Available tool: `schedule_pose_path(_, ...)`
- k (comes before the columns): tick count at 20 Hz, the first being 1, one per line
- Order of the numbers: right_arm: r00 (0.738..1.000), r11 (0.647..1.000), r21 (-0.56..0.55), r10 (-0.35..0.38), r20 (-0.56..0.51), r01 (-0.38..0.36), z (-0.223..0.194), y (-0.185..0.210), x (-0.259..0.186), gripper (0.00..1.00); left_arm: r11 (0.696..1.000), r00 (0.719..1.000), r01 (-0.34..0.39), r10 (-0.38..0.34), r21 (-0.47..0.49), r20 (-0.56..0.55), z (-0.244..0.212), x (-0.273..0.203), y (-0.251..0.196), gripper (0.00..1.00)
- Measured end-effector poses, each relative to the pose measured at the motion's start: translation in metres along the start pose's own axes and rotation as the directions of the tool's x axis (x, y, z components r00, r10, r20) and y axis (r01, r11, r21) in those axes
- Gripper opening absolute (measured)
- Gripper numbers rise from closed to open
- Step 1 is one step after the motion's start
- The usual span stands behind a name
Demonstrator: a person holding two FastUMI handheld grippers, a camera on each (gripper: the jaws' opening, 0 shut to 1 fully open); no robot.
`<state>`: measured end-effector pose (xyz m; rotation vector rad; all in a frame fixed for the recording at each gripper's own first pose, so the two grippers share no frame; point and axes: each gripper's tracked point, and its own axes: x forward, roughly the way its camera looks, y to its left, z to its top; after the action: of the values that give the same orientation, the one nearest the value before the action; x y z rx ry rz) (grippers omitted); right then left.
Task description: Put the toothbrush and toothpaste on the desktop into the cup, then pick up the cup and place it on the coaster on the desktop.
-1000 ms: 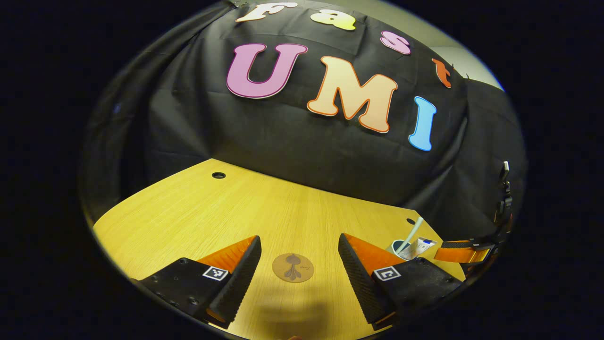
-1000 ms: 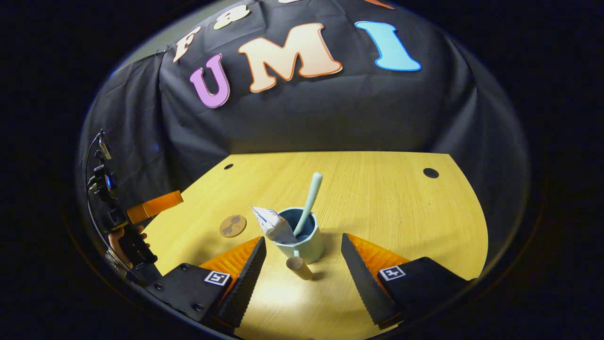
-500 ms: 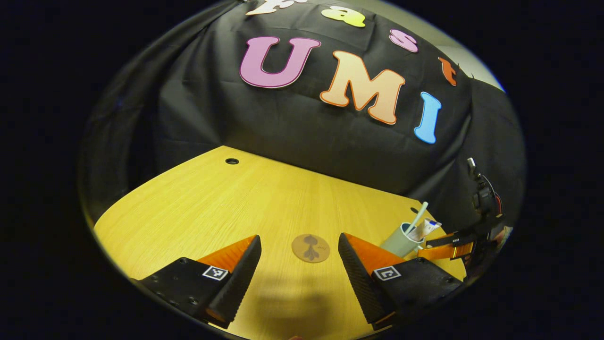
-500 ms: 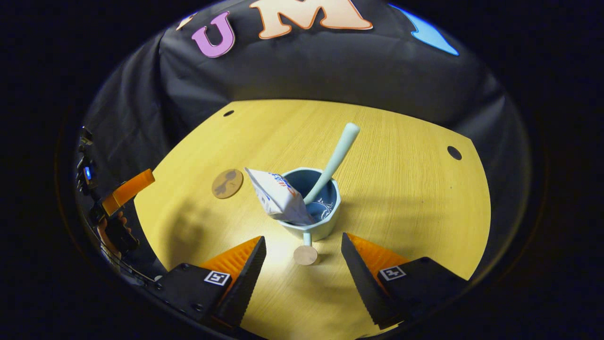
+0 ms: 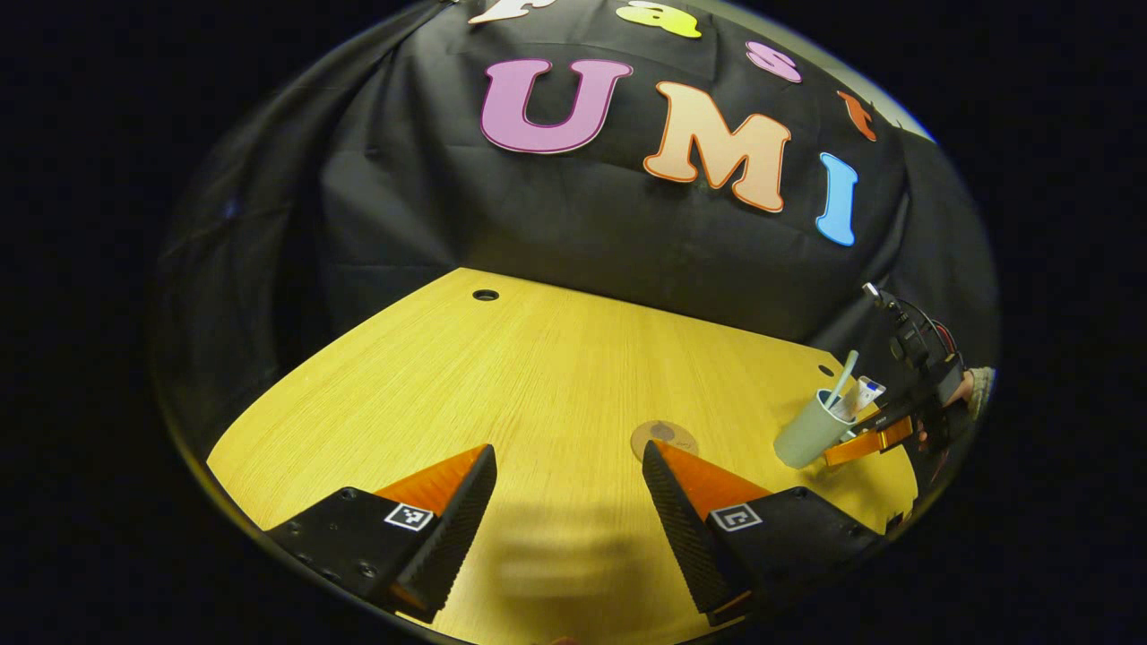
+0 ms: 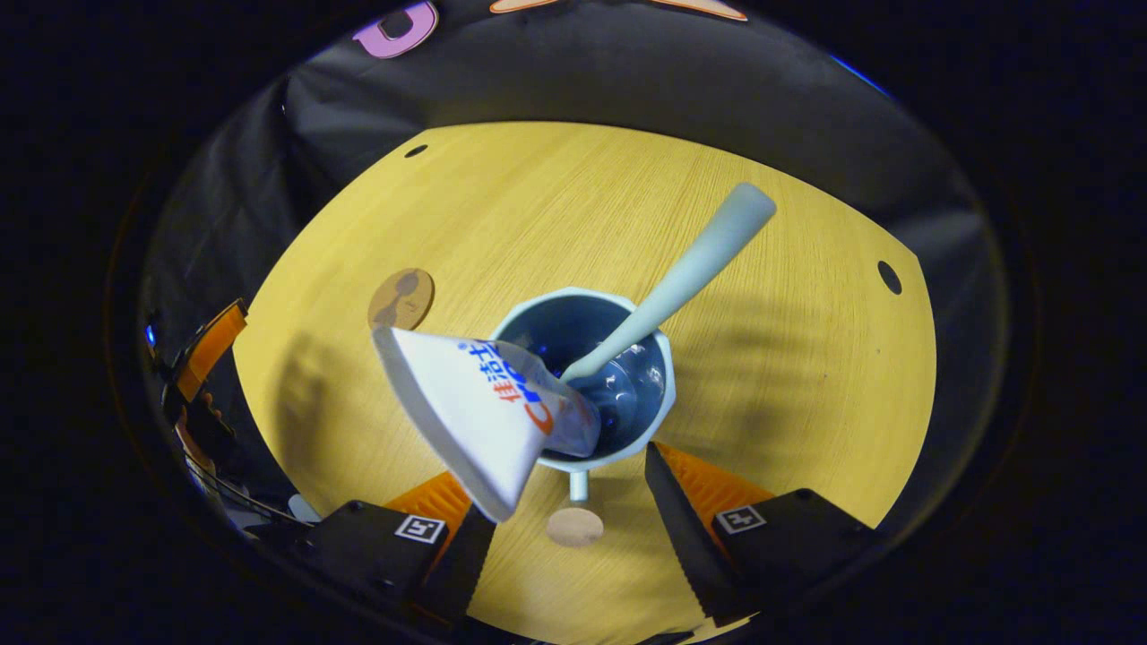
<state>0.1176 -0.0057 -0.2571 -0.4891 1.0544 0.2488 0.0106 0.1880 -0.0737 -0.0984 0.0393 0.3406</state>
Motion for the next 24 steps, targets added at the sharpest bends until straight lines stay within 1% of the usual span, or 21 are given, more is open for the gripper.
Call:
schedule_pose_path(3, 0.998, 0.999, -0.026, -0.033, -0.047, 0.031, -0.007, -0.004, 0.006, 0.86, 1.000, 1.000, 0.014, -0.014, 0.002, 0.003, 0.003, 0.003, 0.000, 0.96)
schedule_pose_path(5, 0.997, 0.998, -0.041, -0.048, -0.060, 0.045, -0.009, -0.004, 0.008, 0.80, 1.000, 1.000, 0.027, -0.027, 0.005, -0.002, 0.001, 0.005, -0.001, 0.95)
schedule_pose_path(8, 0.995, 0.998, -0.028, -0.063, -0.075, 0.062, -0.009, -0.005, 0.010, 0.54, 0.999, 0.998, 0.050, -0.050, 0.001, -0.024, -0.005, 0.009, -0.005, 0.96)
schedule_pose_path(11, 0.992, 0.996, -0.034, -0.088, -0.092, 0.085, -0.010, -0.009, 0.015, 0.45, 0.998, 0.997, 0.063, -0.063, 0.005, -0.036, -0.008, 0.010, -0.009, 0.96)
schedule_pose_path(13, 0.991, 0.997, -0.028, -0.081, -0.102, 0.078, -0.010, -0.006, 0.017, 0.39, 0.998, 0.997, 0.068, -0.068, 0.006, -0.043, -0.012, 0.009, -0.010, 0.95)
schedule_pose_path(14, 0.990, 0.996, -0.032, -0.092, -0.106, 0.089, -0.010, -0.007, 0.017, 0.34, 0.997, 0.996, 0.071, -0.070, 0.005, -0.050, -0.014, 0.009, -0.010, 0.95)
schedule_pose_path(16, 0.987, 0.993, -0.040, -0.113, -0.117, 0.109, -0.011, -0.009, 0.017, 0.32, 0.997, 0.995, 0.072, -0.072, 0.000, -0.063, -0.017, 0.007, -0.009, 0.95)
schedule_pose_path(19, 0.985, 0.992, -0.031, -0.124, -0.123, 0.121, -0.012, -0.009, 0.017, 0.30, 0.997, 0.995, 0.072, -0.073, -0.015, -0.063, -0.016, 0.006, -0.009, 0.96)
schedule_pose_path(24, 0.986, 0.990, -0.050, -0.139, -0.090, 0.135, -0.009, -0.011, 0.016, 0.28, 0.996, 0.994, 0.088, -0.088, -0.013, -0.060, -0.013, 0.004, -0.014, 0.95)
